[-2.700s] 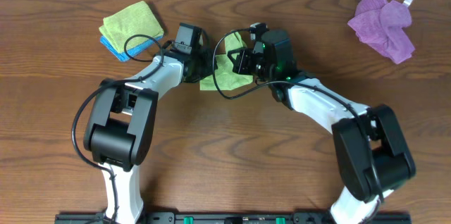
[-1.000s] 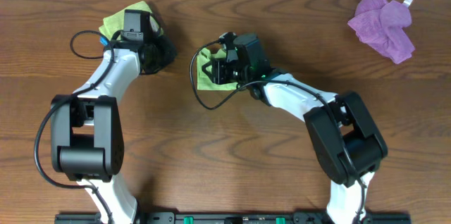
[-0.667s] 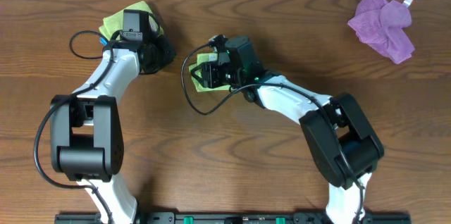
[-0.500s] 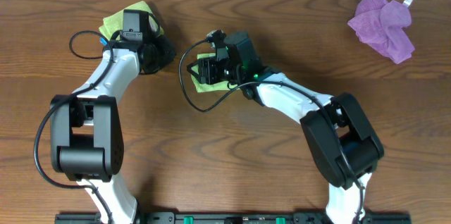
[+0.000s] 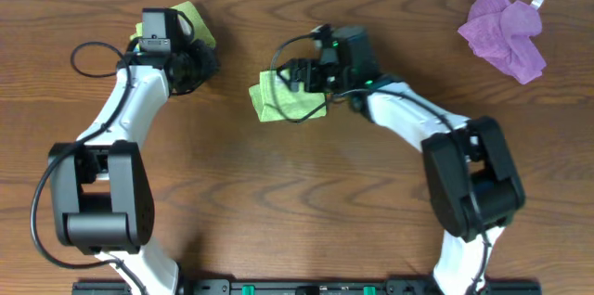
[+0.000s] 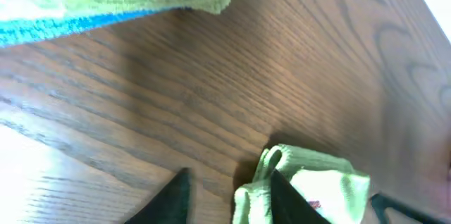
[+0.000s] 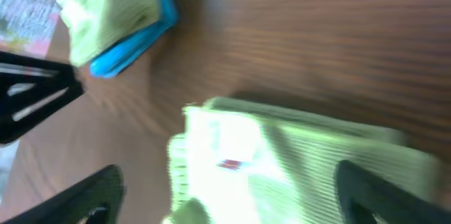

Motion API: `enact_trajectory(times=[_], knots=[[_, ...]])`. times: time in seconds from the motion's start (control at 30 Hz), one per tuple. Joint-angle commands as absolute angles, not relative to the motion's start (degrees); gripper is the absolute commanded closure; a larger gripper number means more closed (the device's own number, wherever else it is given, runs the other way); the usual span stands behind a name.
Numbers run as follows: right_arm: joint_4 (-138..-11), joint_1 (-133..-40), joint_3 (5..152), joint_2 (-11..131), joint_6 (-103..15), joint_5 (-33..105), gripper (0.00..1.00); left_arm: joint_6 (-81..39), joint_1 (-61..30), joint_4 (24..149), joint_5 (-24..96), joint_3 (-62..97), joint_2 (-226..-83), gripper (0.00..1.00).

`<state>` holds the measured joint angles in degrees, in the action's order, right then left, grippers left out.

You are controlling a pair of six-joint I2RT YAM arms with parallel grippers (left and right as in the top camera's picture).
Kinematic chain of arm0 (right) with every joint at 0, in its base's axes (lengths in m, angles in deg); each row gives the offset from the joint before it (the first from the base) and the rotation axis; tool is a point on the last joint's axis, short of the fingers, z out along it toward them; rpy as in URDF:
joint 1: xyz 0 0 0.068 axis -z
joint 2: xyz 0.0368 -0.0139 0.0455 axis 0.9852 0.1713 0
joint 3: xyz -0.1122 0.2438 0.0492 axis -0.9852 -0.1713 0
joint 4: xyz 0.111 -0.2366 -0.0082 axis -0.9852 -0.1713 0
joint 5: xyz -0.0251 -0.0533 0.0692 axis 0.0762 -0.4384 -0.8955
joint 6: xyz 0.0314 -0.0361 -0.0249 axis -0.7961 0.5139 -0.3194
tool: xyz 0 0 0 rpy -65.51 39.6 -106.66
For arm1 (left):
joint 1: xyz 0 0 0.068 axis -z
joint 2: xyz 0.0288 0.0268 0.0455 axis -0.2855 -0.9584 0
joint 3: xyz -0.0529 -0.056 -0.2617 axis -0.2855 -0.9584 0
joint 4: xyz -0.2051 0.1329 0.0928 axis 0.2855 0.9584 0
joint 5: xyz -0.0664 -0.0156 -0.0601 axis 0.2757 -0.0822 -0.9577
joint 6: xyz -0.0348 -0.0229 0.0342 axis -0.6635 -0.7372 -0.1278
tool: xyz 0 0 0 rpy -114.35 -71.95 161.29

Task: Fold the cloth
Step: 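Release the folded cloth with the right gripper and retract right arm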

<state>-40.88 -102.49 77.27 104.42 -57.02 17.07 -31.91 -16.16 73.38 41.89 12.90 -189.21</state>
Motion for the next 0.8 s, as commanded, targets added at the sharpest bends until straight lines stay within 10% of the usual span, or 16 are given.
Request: enact_trajectory(times=[0.0, 0.23, 0.77], knots=[[-43.4, -100.2, 78.4, 99.6, -53.9, 16.4, 0.01, -31.2, -16.3, 74.2, 41.0, 13.8, -187.4, 0.42], [-60.2, -95.8, 78.4, 89.1, -44.1, 18.0, 0.01, -31.3, -16.4, 75.1, 35.1, 13.8, -187.2, 0.02], [-84.4, -77.4, 64.7, 58.1, -30.1, 21.0, 0.01, -33.0, -14.6, 81.4, 28.5, 13.8, -187.2, 0.05]])
